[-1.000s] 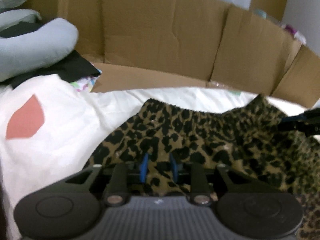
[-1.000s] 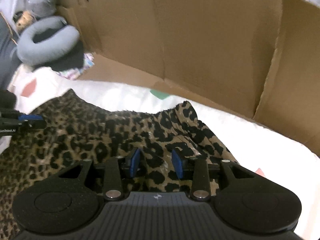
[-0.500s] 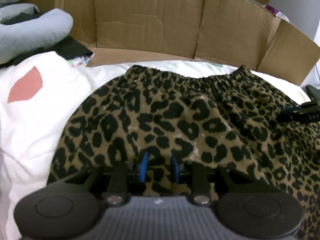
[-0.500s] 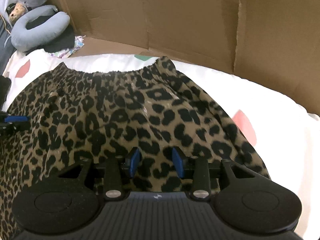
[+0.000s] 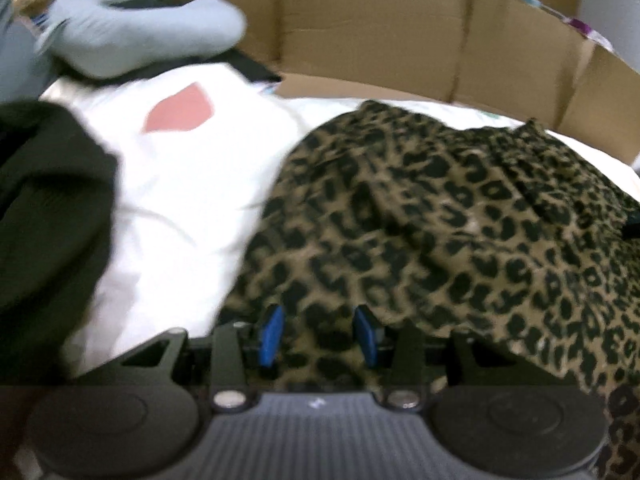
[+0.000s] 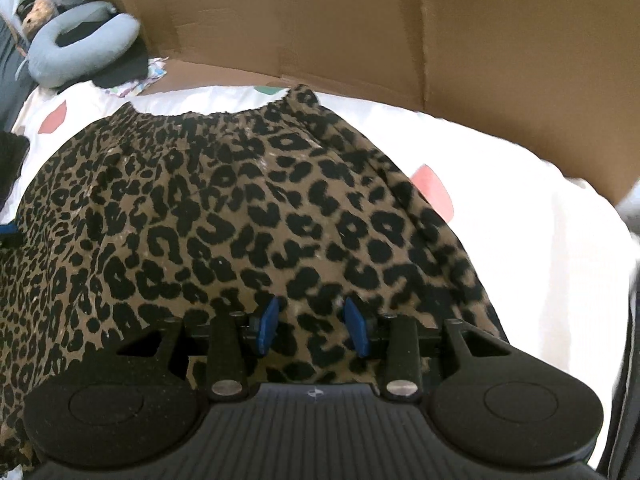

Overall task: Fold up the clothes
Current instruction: 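Smooth the skirt flat with the right tool while the left tool holds the waistband, then press the skirt flat on the sheet with the right tool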

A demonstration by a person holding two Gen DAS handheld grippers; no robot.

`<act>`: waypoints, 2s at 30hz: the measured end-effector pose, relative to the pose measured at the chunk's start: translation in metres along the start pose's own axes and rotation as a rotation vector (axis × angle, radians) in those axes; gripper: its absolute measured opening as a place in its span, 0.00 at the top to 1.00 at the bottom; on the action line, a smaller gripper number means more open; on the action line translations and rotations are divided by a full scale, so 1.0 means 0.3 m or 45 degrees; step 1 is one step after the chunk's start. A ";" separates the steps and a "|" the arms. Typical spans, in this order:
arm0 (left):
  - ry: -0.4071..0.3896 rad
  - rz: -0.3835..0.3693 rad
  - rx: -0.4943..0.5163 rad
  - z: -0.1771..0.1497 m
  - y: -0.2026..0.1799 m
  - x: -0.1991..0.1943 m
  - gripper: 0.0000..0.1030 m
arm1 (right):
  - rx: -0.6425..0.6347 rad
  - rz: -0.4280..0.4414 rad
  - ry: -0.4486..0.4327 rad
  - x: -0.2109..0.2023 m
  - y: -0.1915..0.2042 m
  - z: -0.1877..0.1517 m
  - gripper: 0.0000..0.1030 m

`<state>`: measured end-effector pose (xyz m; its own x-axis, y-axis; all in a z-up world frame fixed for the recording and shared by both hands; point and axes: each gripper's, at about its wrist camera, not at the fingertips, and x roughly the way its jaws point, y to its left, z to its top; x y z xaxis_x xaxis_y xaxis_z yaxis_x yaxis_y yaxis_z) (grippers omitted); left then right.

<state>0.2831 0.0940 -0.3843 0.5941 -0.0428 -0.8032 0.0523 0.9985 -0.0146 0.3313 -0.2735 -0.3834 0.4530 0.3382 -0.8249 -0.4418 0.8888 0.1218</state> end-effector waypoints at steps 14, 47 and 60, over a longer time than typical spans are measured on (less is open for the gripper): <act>0.017 0.164 -0.059 -0.075 0.114 -0.026 0.54 | 0.003 -0.131 0.026 -0.044 -0.096 -0.067 0.58; 0.062 0.082 -0.127 -0.230 0.096 -0.198 0.64 | -0.067 -0.322 0.051 -0.246 -0.144 -0.243 0.58; 0.015 0.126 -0.160 -0.222 0.119 -0.236 0.60 | -0.080 -0.153 0.056 -0.276 0.000 -0.247 0.58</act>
<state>0.1894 0.1349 -0.3676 0.5819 0.0555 -0.8114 -0.1074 0.9942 -0.0090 0.2365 -0.3245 -0.3560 0.4715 0.2156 -0.8551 -0.4346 0.9006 -0.0125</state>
